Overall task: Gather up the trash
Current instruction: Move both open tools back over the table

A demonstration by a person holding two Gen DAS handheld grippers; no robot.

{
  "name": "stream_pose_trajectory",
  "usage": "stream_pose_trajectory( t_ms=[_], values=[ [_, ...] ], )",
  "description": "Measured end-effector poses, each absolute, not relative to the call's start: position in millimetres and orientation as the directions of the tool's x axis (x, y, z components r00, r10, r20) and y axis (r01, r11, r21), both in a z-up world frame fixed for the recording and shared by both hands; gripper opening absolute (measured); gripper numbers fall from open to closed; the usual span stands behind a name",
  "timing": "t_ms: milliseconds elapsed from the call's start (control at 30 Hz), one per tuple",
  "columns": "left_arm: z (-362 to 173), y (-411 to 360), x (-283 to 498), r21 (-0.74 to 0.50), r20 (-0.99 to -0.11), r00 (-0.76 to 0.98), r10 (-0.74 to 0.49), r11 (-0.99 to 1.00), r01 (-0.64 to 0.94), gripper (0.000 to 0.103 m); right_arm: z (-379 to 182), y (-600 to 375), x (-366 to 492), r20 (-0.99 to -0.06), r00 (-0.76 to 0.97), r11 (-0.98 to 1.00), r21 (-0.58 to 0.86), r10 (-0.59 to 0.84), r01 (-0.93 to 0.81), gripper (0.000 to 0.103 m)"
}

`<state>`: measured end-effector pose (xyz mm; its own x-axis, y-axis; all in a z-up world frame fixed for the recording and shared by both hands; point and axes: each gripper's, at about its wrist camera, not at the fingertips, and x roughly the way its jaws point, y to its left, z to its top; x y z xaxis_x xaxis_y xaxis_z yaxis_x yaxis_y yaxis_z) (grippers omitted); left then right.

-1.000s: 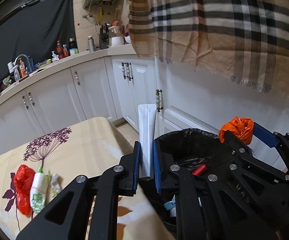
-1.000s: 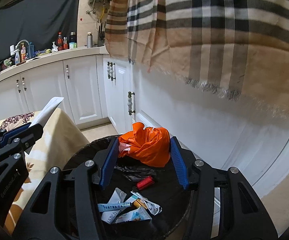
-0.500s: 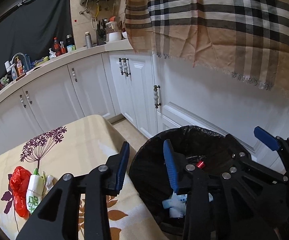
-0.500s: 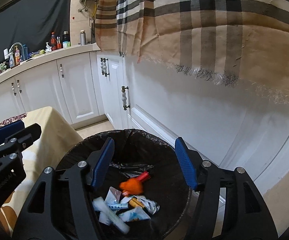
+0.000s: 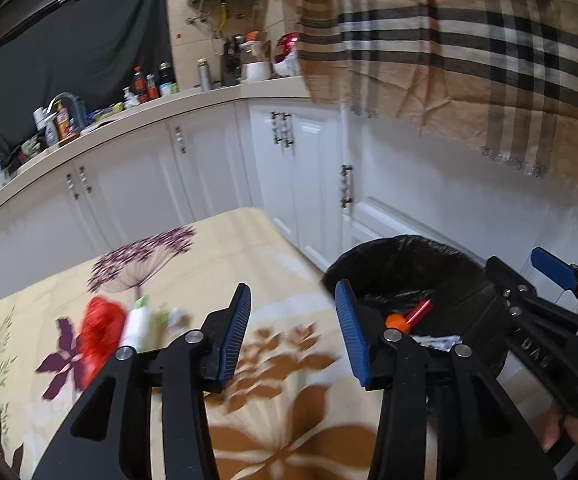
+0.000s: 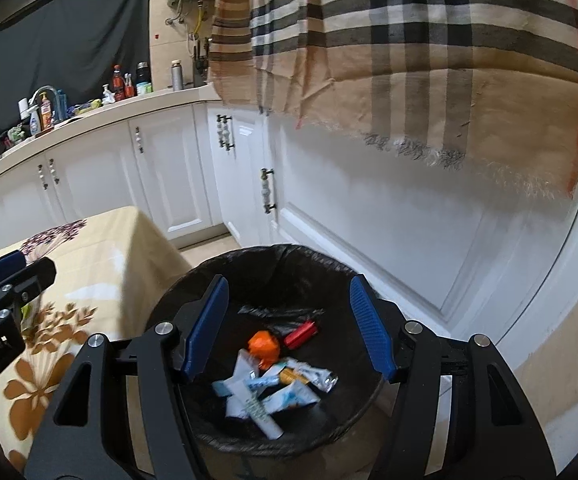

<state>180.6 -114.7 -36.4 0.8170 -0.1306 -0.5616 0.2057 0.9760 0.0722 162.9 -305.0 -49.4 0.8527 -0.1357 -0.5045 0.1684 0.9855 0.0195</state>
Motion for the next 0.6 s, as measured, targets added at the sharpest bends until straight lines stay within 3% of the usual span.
stream_pose_trajectory(
  t_ms=[200, 333, 600],
  values=[
    [-38, -73, 161, 0.061, -0.580, 0.810, -0.083, 0.988, 0.145, 0.045, -42, -276, 147, -0.512, 0.855, 0.993, 0.032, -0.080, 0.112, 0.061],
    [-41, -46, 146, 0.073, -0.585, 0.810, -0.041, 0.992, 0.102, 0.045, -34, -251, 137, -0.496, 0.863, 0.996, -0.044, -0.093, 0.082, 0.061],
    [-49, -1, 128, 0.078, -0.603, 0.797, 0.028, 0.997, 0.023, 0.047, -26, -214, 126, -0.505, 0.863, 1.000, 0.000, 0.005, -0.006, 0.061]
  ],
)
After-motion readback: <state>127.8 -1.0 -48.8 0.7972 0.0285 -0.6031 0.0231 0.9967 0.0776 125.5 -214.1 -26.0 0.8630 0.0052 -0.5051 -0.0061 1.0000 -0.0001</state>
